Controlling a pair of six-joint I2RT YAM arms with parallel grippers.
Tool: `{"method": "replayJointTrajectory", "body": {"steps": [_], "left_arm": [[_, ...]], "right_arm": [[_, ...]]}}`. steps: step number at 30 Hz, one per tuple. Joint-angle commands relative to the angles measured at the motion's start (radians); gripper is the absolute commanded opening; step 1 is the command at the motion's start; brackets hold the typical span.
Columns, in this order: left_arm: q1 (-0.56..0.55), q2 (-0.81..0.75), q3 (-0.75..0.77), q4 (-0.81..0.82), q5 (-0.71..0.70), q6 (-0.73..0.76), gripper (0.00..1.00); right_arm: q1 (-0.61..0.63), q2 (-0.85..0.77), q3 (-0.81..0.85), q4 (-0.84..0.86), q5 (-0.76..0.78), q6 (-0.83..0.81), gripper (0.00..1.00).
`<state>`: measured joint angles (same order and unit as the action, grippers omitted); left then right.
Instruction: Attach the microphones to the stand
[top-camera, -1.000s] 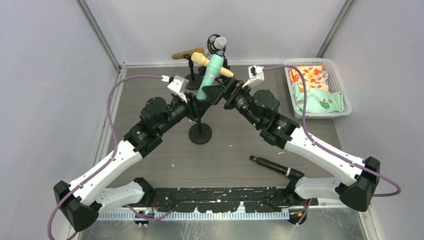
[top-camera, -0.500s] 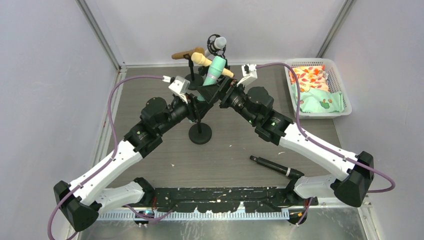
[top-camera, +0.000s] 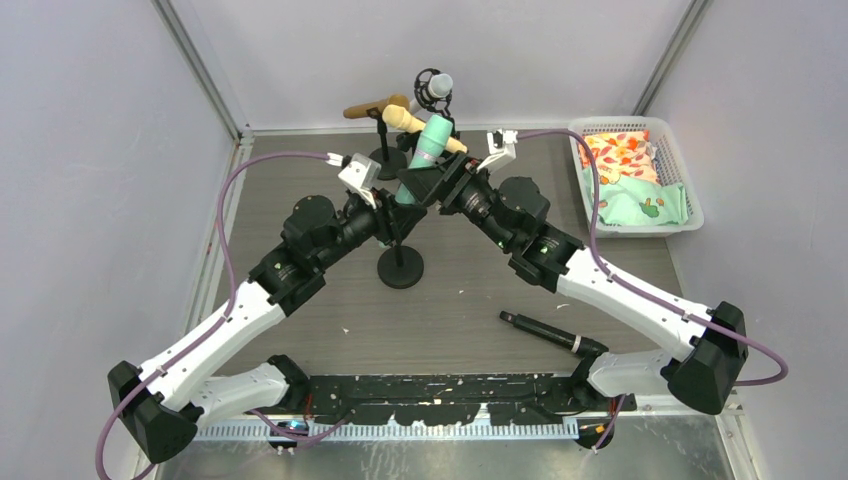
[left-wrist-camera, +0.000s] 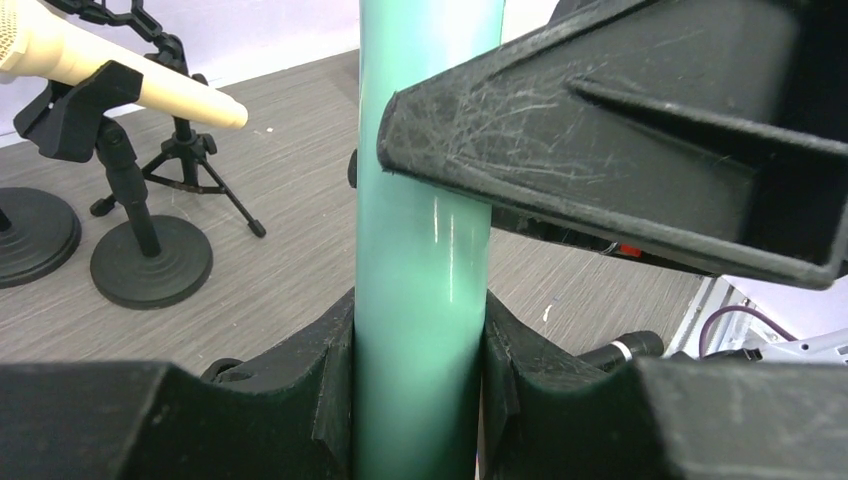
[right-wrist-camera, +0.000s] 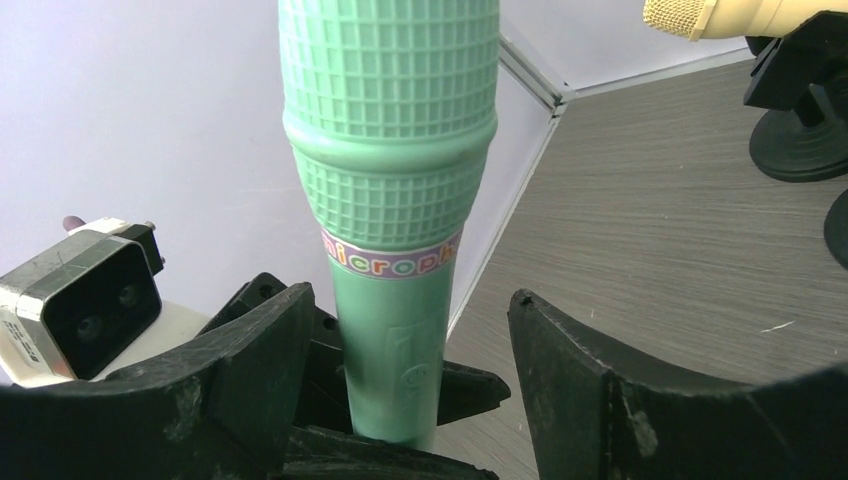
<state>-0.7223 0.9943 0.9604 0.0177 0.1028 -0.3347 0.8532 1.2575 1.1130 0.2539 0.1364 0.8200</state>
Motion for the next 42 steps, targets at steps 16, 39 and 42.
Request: {"method": "replayJointTrajectory", "body": {"steps": [16,39,42], "left_arm": [[0.004,0.003,0.006,0.021,0.089,0.002,0.0],[0.004,-0.007,-0.007,-0.002,0.152,0.011,0.0],[0.004,-0.008,-0.007,-0.015,0.115,0.008,0.12]], "right_arm": [[-0.016,-0.038,-0.03,0.176,0.014,-0.004,0.72],[-0.022,0.002,-0.036,0.218,-0.004,0.006,0.4],[-0.026,-0.011,-0.067,0.257,0.004,0.018,0.27]]}}
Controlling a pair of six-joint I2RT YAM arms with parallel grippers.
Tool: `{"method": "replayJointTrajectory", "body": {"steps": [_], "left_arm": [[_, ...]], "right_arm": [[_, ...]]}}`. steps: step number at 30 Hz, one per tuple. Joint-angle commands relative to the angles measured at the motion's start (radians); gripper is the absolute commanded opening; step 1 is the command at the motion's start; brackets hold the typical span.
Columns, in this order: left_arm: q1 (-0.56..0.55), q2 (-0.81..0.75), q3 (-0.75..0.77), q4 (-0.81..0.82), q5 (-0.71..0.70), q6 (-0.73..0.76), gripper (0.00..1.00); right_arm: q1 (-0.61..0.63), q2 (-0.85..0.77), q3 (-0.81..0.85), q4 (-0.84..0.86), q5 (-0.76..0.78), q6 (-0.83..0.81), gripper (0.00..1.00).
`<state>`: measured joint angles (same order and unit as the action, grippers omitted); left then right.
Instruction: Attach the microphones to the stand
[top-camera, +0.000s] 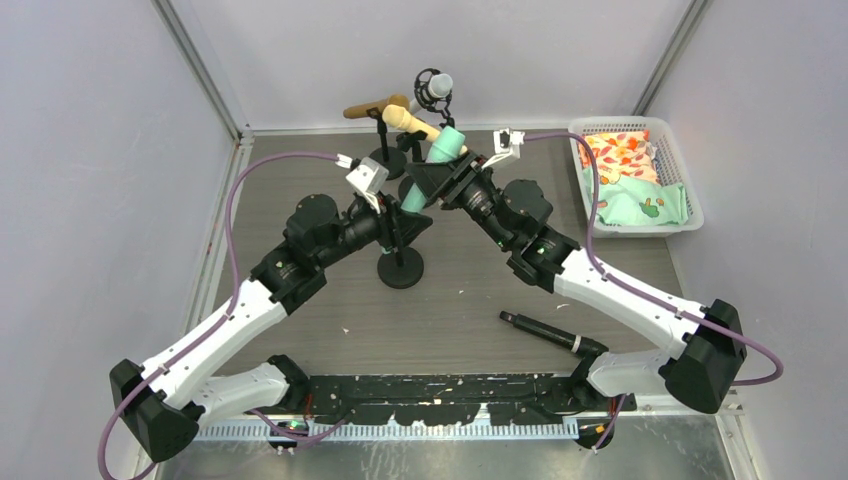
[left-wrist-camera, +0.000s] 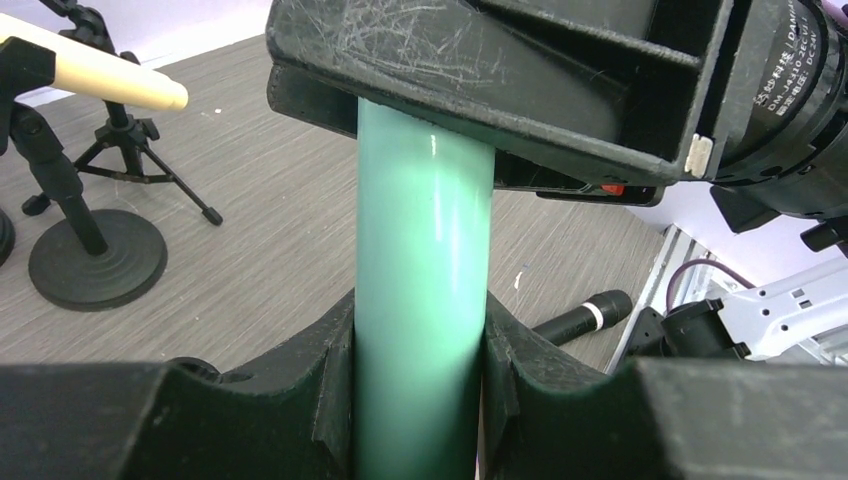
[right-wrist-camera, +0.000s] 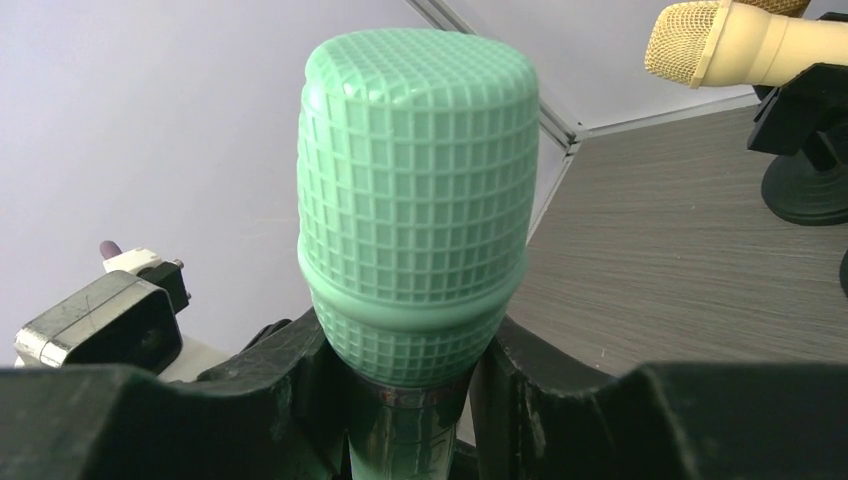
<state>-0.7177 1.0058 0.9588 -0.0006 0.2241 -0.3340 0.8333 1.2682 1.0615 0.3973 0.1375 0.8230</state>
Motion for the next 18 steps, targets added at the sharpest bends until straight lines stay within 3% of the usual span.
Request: {"method": "replayJointTrajectory", "body": {"steps": [1,4,8,10,18], "left_arm": [[0.0,-0.021,-0.005,-0.008,-0.021,0.005,0.27],[0.0,-0.027,-0.007,-0.039,-0.074,-0.007,0.58],[0.0,-0.046,-0.021,-0.053,-0.145,-0.008,0.85],[0.0,-0.066,-0.032,-0.089,-0.258,-0.032,0.93],[0.0,-0.134,-0.154,-0.022,-0.423,-0.089,0.93]], "right_arm": [[-0.008,-0.03,-0.034,0.133,0.011,0.018,0.2],[-0.009,-0.053,-0.073,0.186,0.056,0.011,0.11],[-0.019,-0.09,-0.115,0.217,0.121,-0.063,0.07],[-0.034,-0.145,-0.155,0.205,0.218,-0.16,0.01],[-0.039,-0.216,-0.269,0.323,0.344,-0.303,0.01]]}}
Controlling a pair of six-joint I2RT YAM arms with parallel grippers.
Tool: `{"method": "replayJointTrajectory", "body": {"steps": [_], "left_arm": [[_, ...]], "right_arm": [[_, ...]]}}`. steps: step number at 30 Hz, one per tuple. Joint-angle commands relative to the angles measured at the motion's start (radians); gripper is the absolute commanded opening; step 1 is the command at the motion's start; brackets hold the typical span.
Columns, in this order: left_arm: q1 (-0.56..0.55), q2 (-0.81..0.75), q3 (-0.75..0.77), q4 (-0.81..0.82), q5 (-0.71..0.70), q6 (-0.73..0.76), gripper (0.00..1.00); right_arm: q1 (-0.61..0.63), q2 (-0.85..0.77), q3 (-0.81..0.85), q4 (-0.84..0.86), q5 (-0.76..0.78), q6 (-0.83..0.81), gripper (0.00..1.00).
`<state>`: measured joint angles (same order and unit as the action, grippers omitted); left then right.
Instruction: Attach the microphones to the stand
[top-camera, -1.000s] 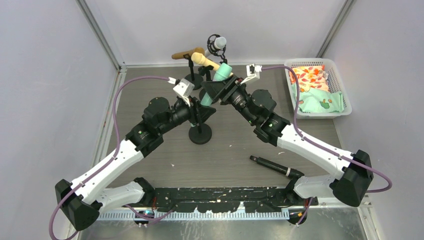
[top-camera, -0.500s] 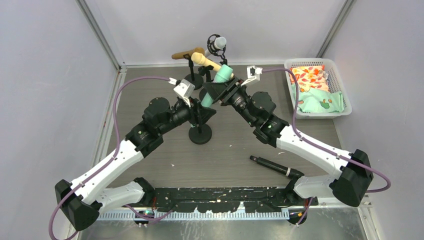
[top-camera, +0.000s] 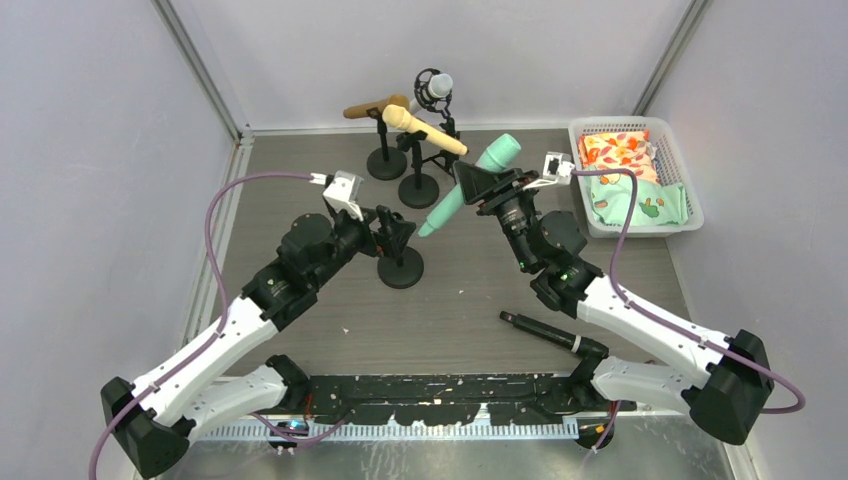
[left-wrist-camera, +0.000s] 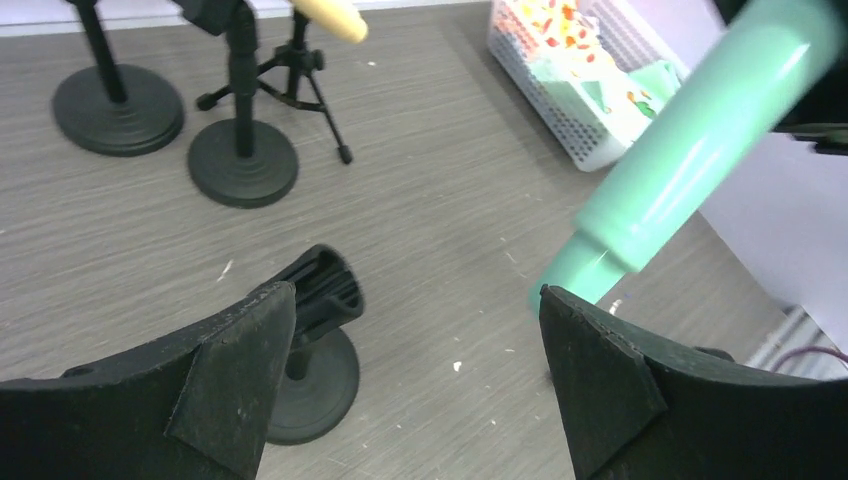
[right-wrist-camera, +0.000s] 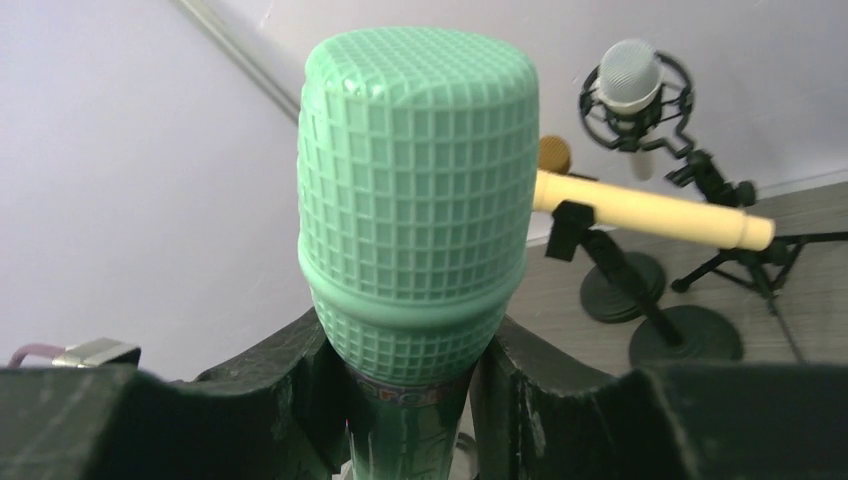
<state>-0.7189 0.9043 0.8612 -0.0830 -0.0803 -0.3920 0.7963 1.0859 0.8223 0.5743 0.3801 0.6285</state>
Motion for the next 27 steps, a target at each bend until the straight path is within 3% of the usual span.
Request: {"method": "replayJointTrajectory", "body": {"steps": [1,6,9,14,17,27], "left_arm": [[0.001,-0.037,-0.086,0.092,-0.129,-0.03,0.93],[-0.003,-0.059,-0.279,0.293,-0.209,-0.048,0.9],[-0.018,-0.039,-0.4,0.513,-0.255,-0.032,0.88],[-0.048,0.114,-0.508,0.87,-0.272,0.064,0.82],[-0.058,0.242,-0.496,0.993,-0.277,0.103,0.78],[-0.067,0.517,-0.419,1.192,-0.322,0.125,0.34]], "right_arm": [[-0.003,-0.037,-0.038,0.156,0.106,-0.127,0.01],[-0.003,-0.051,-0.046,0.156,0.089,-0.171,0.01],[-0.003,-0.048,-0.053,0.176,0.077,-0.197,0.01],[-0.004,-0.042,-0.063,0.187,0.055,-0.21,0.01],[-0.004,-0.039,-0.07,0.193,0.05,-0.196,0.01],[-0.005,-0.066,-0.091,0.168,0.039,-0.18,0.01]]}}
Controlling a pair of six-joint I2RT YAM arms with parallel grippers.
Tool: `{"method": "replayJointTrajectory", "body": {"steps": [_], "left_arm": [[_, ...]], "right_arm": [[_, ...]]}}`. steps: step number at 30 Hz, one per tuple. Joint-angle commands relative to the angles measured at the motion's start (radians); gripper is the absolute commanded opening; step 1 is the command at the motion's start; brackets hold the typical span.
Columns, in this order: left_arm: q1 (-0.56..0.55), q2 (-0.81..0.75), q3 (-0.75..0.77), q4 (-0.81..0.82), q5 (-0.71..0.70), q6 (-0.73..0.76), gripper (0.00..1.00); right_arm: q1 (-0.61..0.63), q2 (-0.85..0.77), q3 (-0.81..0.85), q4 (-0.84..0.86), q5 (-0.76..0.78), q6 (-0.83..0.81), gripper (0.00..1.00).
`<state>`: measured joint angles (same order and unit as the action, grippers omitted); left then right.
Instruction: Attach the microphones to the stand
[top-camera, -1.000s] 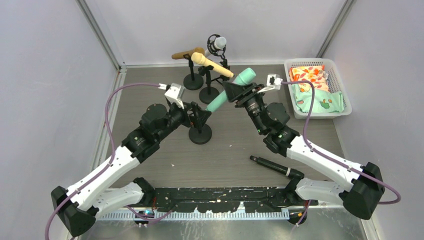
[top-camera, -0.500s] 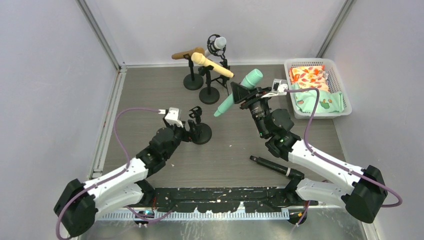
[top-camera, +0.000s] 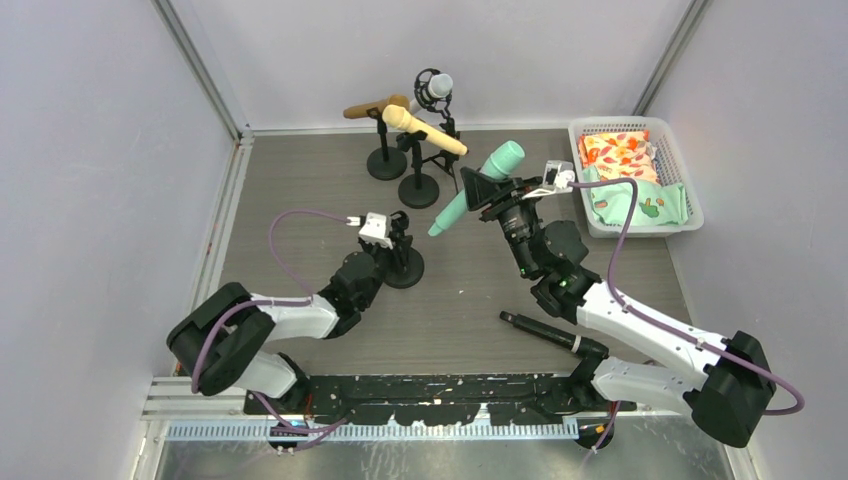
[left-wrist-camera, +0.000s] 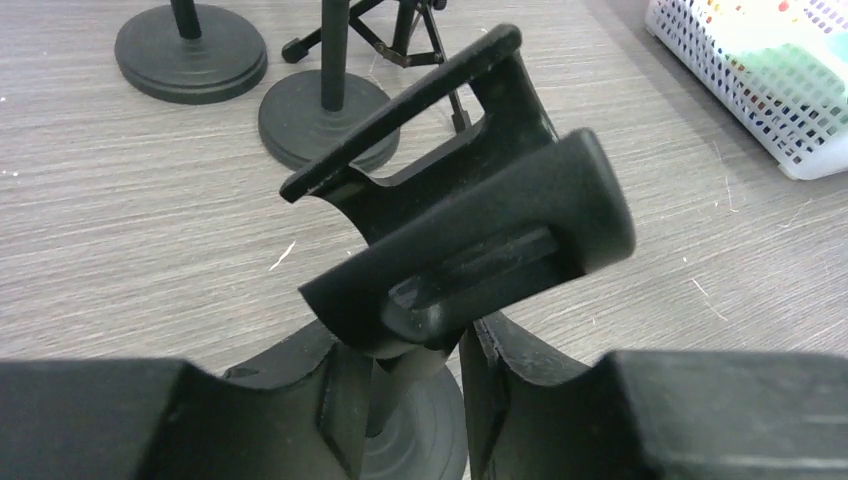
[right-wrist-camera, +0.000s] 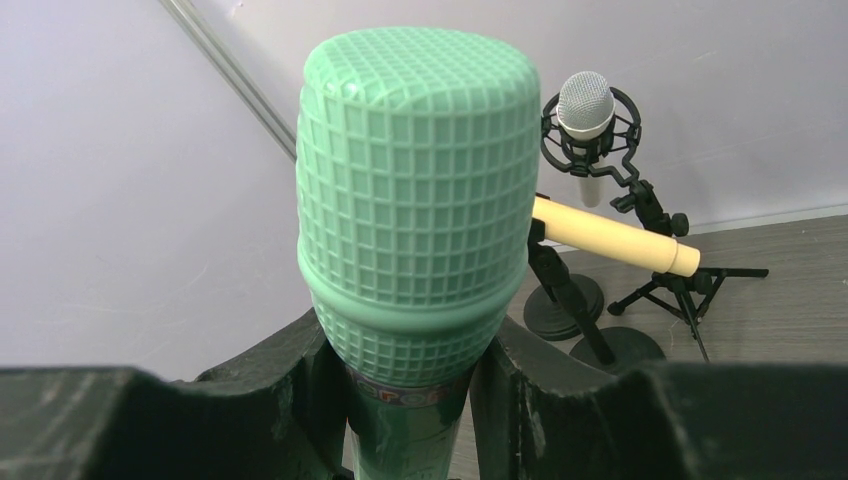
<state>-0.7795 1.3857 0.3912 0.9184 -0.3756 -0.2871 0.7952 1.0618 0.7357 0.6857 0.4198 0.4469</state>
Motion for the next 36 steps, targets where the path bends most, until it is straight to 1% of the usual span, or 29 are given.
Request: {"method": "replayJointTrajectory", "body": {"steps": [1,3,7,9,11,12,15,18,20,21,23,26,30,31,33,36], "left_arm": [[-0.006,0.044,0.053,0.193,-0.016,0.018,0.3],[-0.006,0.05,0.06,0.194,0.001,0.017,0.26],[-0.006,0.047,0.063,0.195,0.034,0.044,0.26],[-0.006,0.044,0.066,0.195,0.052,0.057,0.3],[-0.006,0.043,0.067,0.195,0.066,0.061,0.39],[-0.006,0.042,0.069,0.195,0.069,0.062,0.42],[-0.006,0.044,0.072,0.195,0.067,0.063,0.43],[-0.006,0.047,0.078,0.198,0.067,0.062,0.42],[-0.006,0.05,0.084,0.198,0.075,0.062,0.37],[-0.006,0.053,0.089,0.198,0.08,0.063,0.32],[-0.006,0.06,0.095,0.198,0.091,0.065,0.26],[-0.006,0.067,0.103,0.193,0.128,0.065,0.14],[-0.006,0.066,0.122,0.138,0.216,0.074,0.02],[-0.006,0.066,0.131,0.113,0.256,0.079,0.01],[-0.006,0.067,0.148,0.085,0.354,0.101,0.0],[-0.006,0.079,0.163,0.077,0.512,0.126,0.0]], "right_arm": [[-0.003,-0.044,-0.007,0.057,-0.001,-0.001,0.01],[-0.002,-0.047,-0.007,0.057,-0.002,-0.01,0.01],[-0.002,-0.048,-0.013,0.058,-0.005,-0.02,0.01],[-0.002,-0.047,-0.014,0.059,-0.004,-0.021,0.01],[-0.003,-0.045,-0.016,0.063,-0.005,-0.021,0.01],[-0.003,-0.045,-0.016,0.062,-0.005,-0.021,0.01],[-0.003,-0.047,-0.016,0.058,-0.005,-0.02,0.01],[-0.003,-0.052,-0.015,0.049,-0.01,-0.02,0.01],[-0.003,-0.056,-0.017,0.043,-0.008,-0.023,0.01],[-0.003,-0.058,-0.017,0.042,-0.007,-0.025,0.01],[-0.002,-0.062,-0.02,0.043,-0.006,-0.033,0.01],[-0.003,-0.072,-0.033,0.063,-0.006,-0.062,0.01],[-0.003,-0.074,-0.092,0.209,-0.002,-0.157,0.01],[-0.002,-0.072,-0.106,0.247,-0.004,-0.18,0.01],[-0.002,-0.07,-0.134,0.312,-0.019,-0.228,0.01],[-0.002,-0.068,-0.187,0.415,-0.04,-0.261,0.01]]}}
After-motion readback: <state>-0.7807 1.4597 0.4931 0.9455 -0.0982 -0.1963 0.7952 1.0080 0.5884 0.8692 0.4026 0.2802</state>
